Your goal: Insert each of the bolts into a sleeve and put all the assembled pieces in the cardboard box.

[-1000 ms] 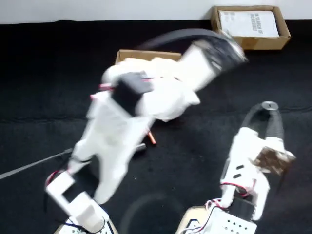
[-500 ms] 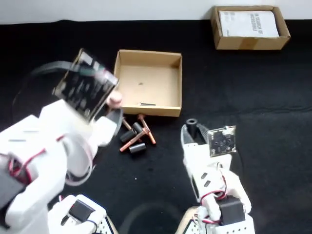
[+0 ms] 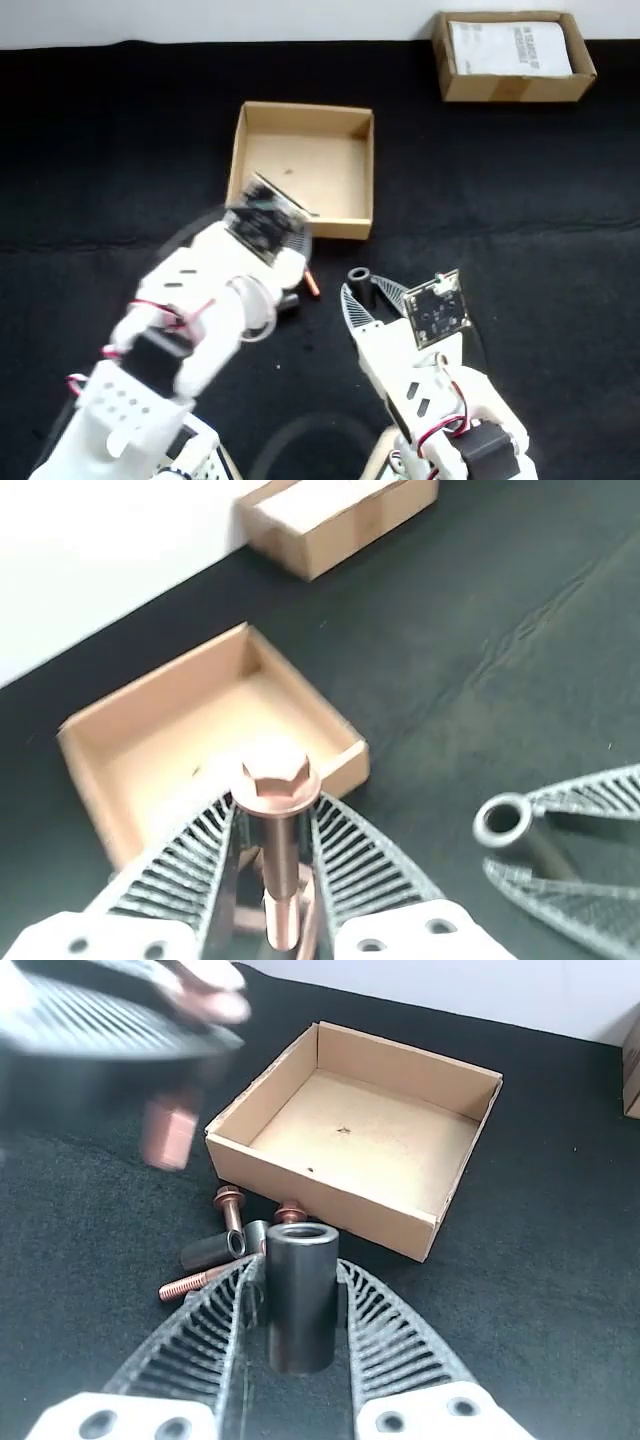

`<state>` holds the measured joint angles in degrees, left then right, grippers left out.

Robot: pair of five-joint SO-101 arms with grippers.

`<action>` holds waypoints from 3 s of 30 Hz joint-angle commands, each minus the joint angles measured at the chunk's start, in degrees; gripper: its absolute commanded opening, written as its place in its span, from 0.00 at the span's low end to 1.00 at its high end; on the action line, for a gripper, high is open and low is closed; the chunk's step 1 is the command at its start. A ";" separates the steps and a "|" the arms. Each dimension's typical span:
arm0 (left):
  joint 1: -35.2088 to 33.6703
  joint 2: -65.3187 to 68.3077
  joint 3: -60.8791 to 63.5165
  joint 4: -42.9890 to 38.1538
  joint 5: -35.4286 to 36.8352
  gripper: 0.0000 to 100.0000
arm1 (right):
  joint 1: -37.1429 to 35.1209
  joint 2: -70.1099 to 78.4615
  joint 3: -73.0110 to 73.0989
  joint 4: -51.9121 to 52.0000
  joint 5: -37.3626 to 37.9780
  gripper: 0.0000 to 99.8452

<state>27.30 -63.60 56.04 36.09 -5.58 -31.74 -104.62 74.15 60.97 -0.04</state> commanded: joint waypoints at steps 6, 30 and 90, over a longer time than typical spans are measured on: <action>4.88 -0.92 2.42 -18.37 13.80 0.01 | 3.21 -0.31 4.09 -9.27 -0.62 0.01; 2.59 14.73 -10.07 -16.44 30.95 0.01 | 4.88 -0.13 17.19 -27.12 -4.57 0.01; 3.21 4.44 -52.09 57.41 6.42 0.15 | 8.75 11.91 5.05 -37.49 12.92 0.01</action>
<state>35.12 -54.81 4.26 92.79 4.44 -23.65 -97.93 85.67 28.35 9.54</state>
